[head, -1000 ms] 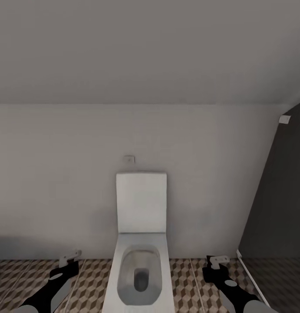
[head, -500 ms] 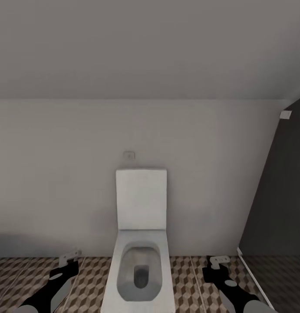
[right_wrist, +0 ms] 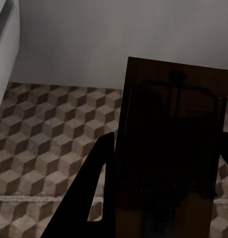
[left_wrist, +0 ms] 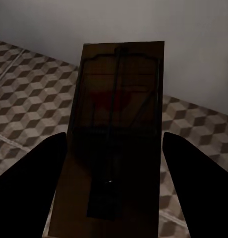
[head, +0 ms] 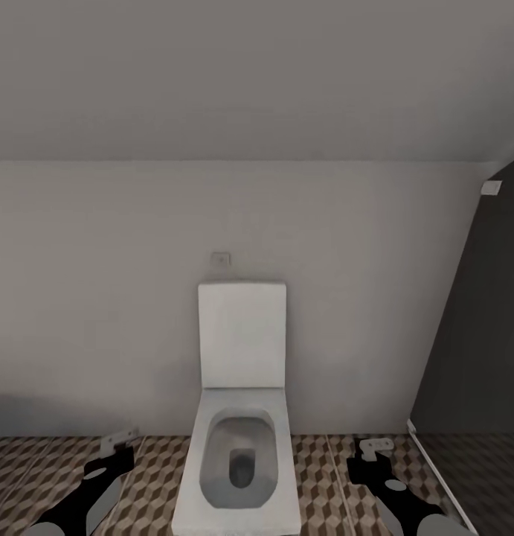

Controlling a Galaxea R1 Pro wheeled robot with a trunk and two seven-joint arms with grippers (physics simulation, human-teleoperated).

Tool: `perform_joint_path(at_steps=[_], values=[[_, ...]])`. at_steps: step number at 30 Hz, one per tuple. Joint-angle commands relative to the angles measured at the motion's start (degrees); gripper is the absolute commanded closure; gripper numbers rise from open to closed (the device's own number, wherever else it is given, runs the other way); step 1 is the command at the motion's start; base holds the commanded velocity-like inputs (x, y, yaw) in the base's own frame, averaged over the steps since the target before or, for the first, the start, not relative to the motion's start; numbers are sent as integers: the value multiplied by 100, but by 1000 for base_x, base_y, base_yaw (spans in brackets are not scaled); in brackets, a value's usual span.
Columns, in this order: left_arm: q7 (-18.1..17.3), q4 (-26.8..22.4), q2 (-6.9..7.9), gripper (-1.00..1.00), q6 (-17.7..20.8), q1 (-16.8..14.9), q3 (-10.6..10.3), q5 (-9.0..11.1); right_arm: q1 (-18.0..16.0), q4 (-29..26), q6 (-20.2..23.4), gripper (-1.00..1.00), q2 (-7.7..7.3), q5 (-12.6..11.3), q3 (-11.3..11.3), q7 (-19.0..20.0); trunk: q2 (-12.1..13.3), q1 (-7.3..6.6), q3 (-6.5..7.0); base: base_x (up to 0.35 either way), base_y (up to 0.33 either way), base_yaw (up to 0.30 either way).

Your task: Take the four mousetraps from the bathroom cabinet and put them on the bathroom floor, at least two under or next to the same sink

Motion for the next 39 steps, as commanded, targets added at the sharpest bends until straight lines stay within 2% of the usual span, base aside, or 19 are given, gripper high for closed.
perform_joint_path(at_steps=[1,39], values=[[38,-6,10,100,-10,-4,-50,51,-5,5,-20,100,1,42,-51,28,-45,22,-24,0,0,0],[55,-6,-1,100,-11,-4,-34,59,-5,2,-26,100,1,42,-52,-5,-1569,857,-707,0,0,0]])
